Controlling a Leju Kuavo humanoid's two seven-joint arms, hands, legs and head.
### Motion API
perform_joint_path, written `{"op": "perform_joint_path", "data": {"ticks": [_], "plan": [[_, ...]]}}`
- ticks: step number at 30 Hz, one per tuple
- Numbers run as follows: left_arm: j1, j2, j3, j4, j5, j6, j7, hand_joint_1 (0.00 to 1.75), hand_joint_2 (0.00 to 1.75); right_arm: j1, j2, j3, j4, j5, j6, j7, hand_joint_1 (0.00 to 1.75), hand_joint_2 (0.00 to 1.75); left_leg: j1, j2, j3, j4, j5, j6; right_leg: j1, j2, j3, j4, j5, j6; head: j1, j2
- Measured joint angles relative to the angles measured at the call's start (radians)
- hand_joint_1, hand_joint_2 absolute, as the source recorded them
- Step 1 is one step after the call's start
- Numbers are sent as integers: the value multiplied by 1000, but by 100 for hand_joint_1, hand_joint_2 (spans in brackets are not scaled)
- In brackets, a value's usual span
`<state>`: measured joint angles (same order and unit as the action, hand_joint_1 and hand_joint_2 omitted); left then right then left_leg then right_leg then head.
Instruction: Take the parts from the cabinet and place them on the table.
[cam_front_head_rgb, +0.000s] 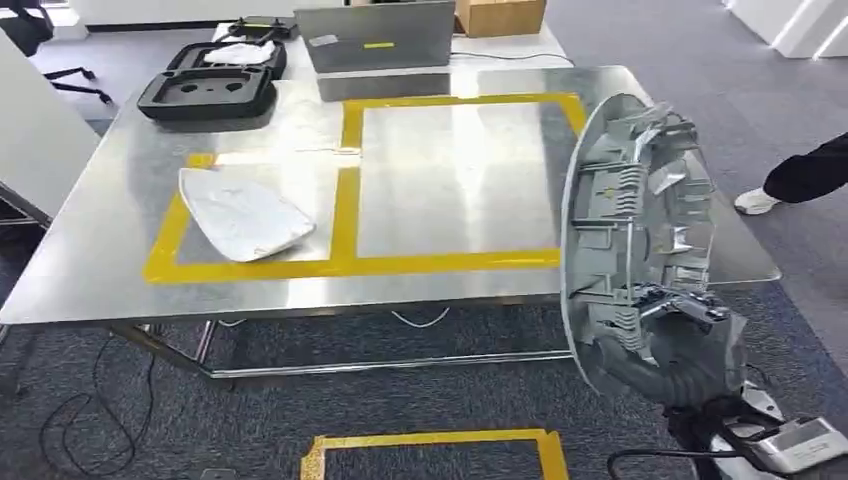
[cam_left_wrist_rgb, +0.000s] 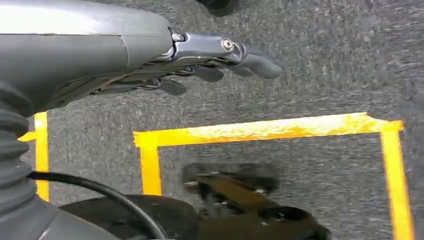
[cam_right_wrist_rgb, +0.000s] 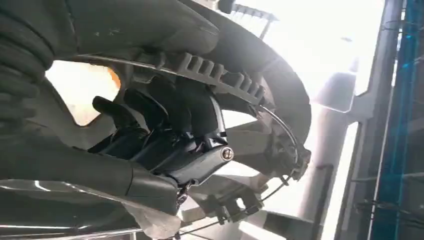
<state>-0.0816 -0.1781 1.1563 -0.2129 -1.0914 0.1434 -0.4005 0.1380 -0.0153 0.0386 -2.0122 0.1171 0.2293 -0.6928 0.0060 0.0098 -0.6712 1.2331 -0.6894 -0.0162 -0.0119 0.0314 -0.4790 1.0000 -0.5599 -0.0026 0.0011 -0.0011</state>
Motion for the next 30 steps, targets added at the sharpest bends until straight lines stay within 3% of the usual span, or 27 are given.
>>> {"op": "perform_joint_path", "data": {"ticks": [1,2,3,4,5,7,9,10,11,12,13,14,15,16,17,18,19,20,22,23,24,25,27,28,29,30], "plan": [[1,1,2,0,0,0,0,0,175,-2,-3,5,12,3,0,0,175,175,0,0,1,-63,65,2,-1,2,22,0,-16,5,-2,0],[3,1,5,0,0,0,0,0,175,-4,-5,7,24,5,0,0,175,175,0,-3,0,-131,177,6,-1,3,39,-1,-33,7,-2,0],[8,3,6,0,0,0,0,0,175,-10,-8,10,41,6,1,0,175,175,-4,-8,-10,-159,263,11,2,6,56,7,-50,12,1,0],[8,3,6,0,0,0,1,0,175,-13,-12,13,52,8,3,-1,175,175,-6,-8,-1,-157,246,19,4,11,43,1,-61,22,0,0],[6,1,7,0,0,0,3,0,175,-16,-14,15,56,8,4,0,175,175,-7,-7,6,-159,246,23,3,11,52,-11,-71,27,1,0],[-1,1,7,0,0,0,2,0,175,-24,-21,18,63,7,4,0,175,175,-4,-7,18,-170,237,38,3,9,67,5,-53,40,2,0],[-4,1,7,0,0,0,0,0,175,-31,-25,21,72,7,5,0,175,175,3,-8,42,-187,230,49,2,-15,5,102,-41,51,8,0],[-4,1,7,0,0,0,0,0,175,-34,-27,22,76,7,5,0,175,175,3,-8,50,-192,224,52,1,-21,-50,179,-45,54,8,0],[-4,1,7,0,0,0,0,0,175,-33,-28,23,80,7,5,0,175,175,4,-8,59,-195,216,53,1,-23,-109,249,-74,56,8,0],[-3,0,7,0,0,0,0,0,175,-33,-31,23,83,8,5,0,175,175,5,-8,69,-196,205,52,0,-23,-158,291,-122,57,10,0],[-1,-1,7,0,-1,0,0,0,175,-34,-33,26,88,8,5,0,175,175,7,-9,84,-197,192,52,0,-23,-191,300,-164,59,11,0],[1,-2,7,0,-1,0,0,0,175,-34,-35,26,91,8,5,0,175,175,9,-9,100,-197,180,50,-1,-24,-207,286,-180,59,12,0],[2,-2,7,0,-1,0,0,0,175,-33,-35,27,95,8,5,0,175,175,12,-10,122,-197,163,47,-3,-25,-213,244,-169,61,12,0],[2,-3,7,0,0,0,0,0,175,-34,-35,28,97,8,5,0,175,175,15,-11,143,-197,147,42,-5,-28,-210,182,-118,64,12,0],[2,-3,7,0,0,0,0,0,175,-33,-35,29,100,8,5,0,175,175,17,-11,162,-197,133,35,-9,-34,-205,114,-34,68,13,0],[4,0,8,0,0,0,0,0,175,-32,-37,31,106,8,5,0,175,175,12,-12,166,-196,119,28,-13,-55,-206,69,102,70,19,0],[6,-1,7,0,-1,1,2,0,175,-36,-38,32,112,10,6,2,175,175,9,-13,177,-194,110,19,-6,-58,-211,65,98,52,21,0],[3,0,8,0,-1,5,5,0,175,-34,-39,34,114,17,5,6,175,175,8,-10,177,-196,108,13,-6,-47,-198,67,109,39,13,0],[0,0,8,0,-1,9,6,0,175,-48,-41,35,118,35,5,15,175,175,9,-7,181,-200,119,1,-7,-42,-197,63,105,33,12,0],[-6,0,8,0,-1,11,6,0,175,-52,-45,35,121,42,3,19,175,175,10,-7,163,-174,132,-6,-13,-41,-184,54,103,28,14,0],[-8,0,8,0,-1,12,5,0,175,-54,-45,35,126,50,-4,23,175,175,10,-7,125,-110,157,-9,-13,-42,-174,47,101,25,13,0],[-10,0,8,0,-1,12,4,0,175,-59,-45,35,132,58,-6,26,175,175,10,-7,81,-41,151,-11,-12,-42,-167,42,96,18,14,0],[-7,0,8,0,-2,13,2,0,175,-66,-46,42,141,68,-16,30,175,175,10,-7,-2,72,69,-12,-7,-38,-152,40,84,5,13,0],[-4,0,8,0,-2,13,2,0,175,-66,-49,45,146,73,-19,32,175,175,10,-7,-28,96,33,-10,-4,-34,-144,40,78,1,13,0],[-2,-1,8,0,-2,13,2,0,175,-66,-52,45,150,74,-23,32,175,175,9,-7,-38,90,32,-6,-1,-30,-135,40,71,-1,13,0],[-2,0,8,0,-3,13,2,0,175,-66,-53,45,153,79,-26,32,175,175,6,-7,-35,59,60,0,4,-27,-125,39,65,-3,13,0]]}}
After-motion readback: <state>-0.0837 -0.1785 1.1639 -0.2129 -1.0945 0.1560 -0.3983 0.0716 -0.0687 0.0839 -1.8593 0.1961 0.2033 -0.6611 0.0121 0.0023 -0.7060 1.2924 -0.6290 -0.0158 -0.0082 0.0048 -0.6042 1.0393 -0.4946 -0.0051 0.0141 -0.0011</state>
